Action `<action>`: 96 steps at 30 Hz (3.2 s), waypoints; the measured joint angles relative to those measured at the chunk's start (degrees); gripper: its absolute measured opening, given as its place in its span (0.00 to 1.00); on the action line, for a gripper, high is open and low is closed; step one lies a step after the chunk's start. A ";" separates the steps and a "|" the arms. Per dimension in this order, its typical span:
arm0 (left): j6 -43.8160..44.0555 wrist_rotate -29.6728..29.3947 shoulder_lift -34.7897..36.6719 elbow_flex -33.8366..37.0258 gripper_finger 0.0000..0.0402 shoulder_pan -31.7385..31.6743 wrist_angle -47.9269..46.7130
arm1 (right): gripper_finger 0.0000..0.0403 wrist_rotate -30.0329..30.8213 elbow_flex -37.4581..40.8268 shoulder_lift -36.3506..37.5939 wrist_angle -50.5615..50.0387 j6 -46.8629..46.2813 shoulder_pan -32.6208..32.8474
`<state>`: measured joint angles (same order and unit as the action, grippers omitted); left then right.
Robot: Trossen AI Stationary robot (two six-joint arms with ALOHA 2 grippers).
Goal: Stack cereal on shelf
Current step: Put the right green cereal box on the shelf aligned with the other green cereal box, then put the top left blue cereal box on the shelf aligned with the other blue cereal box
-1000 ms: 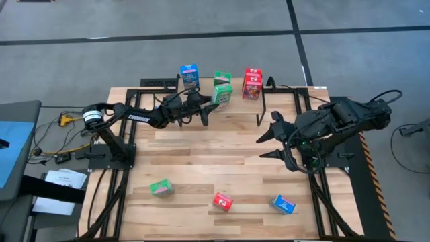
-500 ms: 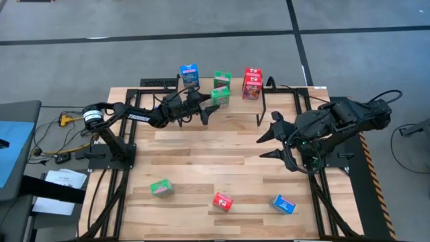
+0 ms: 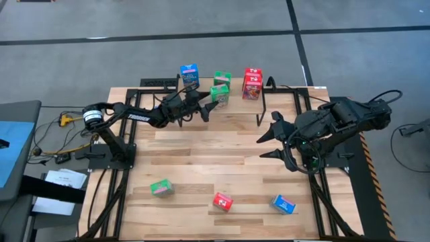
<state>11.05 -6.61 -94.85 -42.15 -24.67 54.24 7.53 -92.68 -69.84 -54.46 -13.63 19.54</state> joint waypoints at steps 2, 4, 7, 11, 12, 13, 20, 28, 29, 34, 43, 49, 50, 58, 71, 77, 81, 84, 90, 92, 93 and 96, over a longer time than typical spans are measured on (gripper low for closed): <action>-0.07 -0.64 0.00 0.00 0.82 0.00 0.00 | 0.63 0.01 0.00 0.00 0.00 0.00 0.00; -0.34 -0.45 0.00 0.00 0.82 0.00 -0.15 | 0.63 0.02 0.00 0.00 0.00 0.00 -0.01; -1.58 0.36 0.00 0.00 0.82 0.28 -1.81 | 0.63 0.02 0.00 0.00 0.00 0.00 -0.01; -3.18 -1.75 0.00 0.02 0.82 0.59 -5.22 | 0.63 0.02 0.00 0.00 0.00 0.00 -0.01; -2.98 -2.24 0.00 0.02 0.82 0.56 -5.80 | 0.63 0.00 0.00 0.00 0.00 0.00 -0.01; -2.83 -2.71 0.00 0.02 0.82 0.55 -6.10 | 0.63 0.02 0.00 0.00 0.00 0.00 0.01; -2.88 -2.93 0.00 0.02 0.82 0.72 -6.36 | 0.63 0.00 0.00 0.00 0.02 0.02 0.01; -2.38 -5.20 0.00 0.02 0.82 0.70 -6.38 | 0.63 0.02 0.00 0.00 0.04 0.04 0.00; -2.38 -5.22 0.00 0.02 0.82 0.70 -6.38 | 0.63 0.02 0.00 0.00 0.04 0.04 0.00; -2.36 -4.78 0.00 0.02 0.82 1.13 -6.38 | 0.63 0.01 0.00 0.00 0.04 0.04 0.00; -4.35 -7.67 4.58 0.04 0.82 2.38 -12.78 | 0.63 0.00 0.00 0.00 0.07 0.04 0.00; -4.79 -8.12 11.27 0.04 0.82 2.59 -22.32 | 0.63 -0.01 0.00 0.00 0.06 0.04 0.00; -4.82 -8.06 12.45 0.04 0.82 2.75 -23.70 | 0.63 -0.02 0.00 0.00 0.04 0.04 0.00; -9.97 -7.59 22.31 0.04 0.82 3.65 -33.81 | 0.63 -0.02 0.00 0.00 -0.17 0.02 -0.01; -14.37 -7.25 34.42 0.02 0.82 3.65 -27.89 | 0.63 -0.11 0.00 0.00 -0.94 0.02 -0.01; -17.06 -7.69 37.46 -1.12 0.82 3.65 -28.70 | 0.63 -0.15 0.00 0.00 -1.01 0.02 0.01; -17.12 -8.87 38.21 -5.79 0.82 3.03 -38.10 | 0.63 -0.17 0.00 0.00 -1.70 0.02 -0.01; -17.16 -11.03 38.18 -11.65 0.82 2.01 -50.69 | 0.63 -0.20 0.00 0.00 -2.47 0.02 0.00; -15.12 -15.58 38.25 -21.83 0.82 1.51 -73.15 | 0.63 -0.31 0.00 0.00 -2.62 0.02 0.01; -15.82 -17.47 38.71 -22.83 0.82 1.46 -76.35 | 0.63 -0.31 0.00 0.00 -2.65 0.02 0.01; -16.06 -17.93 38.93 -23.00 0.82 1.45 -77.54 | 0.63 -0.31 0.00 0.00 -2.72 0.02 0.01; -16.30 -18.38 39.77 -23.02 0.82 1.42 -82.39 | 0.63 -0.31 0.00 0.00 -3.09 0.02 -0.01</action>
<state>-5.25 -24.99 -55.07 -65.17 -23.24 -28.15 7.22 -92.68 -69.84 -57.54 -13.61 19.53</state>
